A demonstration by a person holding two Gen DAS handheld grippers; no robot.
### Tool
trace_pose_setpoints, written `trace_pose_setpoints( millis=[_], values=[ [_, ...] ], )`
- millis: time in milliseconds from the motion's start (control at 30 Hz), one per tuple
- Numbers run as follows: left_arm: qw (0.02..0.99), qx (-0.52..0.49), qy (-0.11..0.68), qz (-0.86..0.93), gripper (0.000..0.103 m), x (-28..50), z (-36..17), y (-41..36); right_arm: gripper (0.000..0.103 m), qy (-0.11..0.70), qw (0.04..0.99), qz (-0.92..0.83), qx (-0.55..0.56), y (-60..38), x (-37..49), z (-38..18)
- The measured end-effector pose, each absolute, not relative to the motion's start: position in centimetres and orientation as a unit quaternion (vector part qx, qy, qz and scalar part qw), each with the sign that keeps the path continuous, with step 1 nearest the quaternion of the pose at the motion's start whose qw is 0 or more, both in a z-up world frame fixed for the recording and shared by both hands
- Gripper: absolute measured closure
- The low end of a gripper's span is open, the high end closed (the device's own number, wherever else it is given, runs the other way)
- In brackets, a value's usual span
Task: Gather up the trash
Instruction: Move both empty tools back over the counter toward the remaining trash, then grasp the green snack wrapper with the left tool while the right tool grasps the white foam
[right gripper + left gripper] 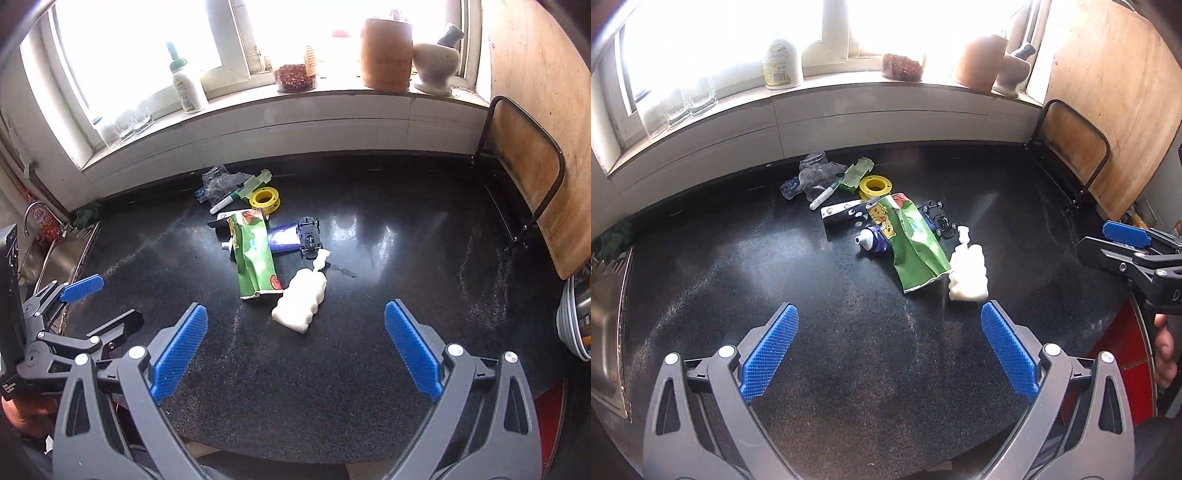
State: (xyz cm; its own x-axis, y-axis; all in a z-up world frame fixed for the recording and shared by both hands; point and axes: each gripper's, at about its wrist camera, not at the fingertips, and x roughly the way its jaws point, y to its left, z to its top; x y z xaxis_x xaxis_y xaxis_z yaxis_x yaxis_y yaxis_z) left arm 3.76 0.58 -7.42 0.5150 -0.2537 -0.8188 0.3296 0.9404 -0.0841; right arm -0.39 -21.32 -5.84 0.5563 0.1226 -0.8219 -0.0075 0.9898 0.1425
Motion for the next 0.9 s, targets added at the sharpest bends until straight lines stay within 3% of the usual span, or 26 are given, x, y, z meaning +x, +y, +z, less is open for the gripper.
trace_pose_setpoints(
  millis=[600,900],
  values=[
    [0.840,-0.006,0.527,-0.130,0.007,12.9,-14.9,-4.0,0.010,0.521,0.846,0.107,0.038,-21.0,5.9,-18.2],
    [0.830,-0.012,0.543,-0.123,0.007,16.7,-19.1,-5.8,0.011,0.533,0.835,0.129,0.035,-20.5,8.3,-21.5]
  ],
)
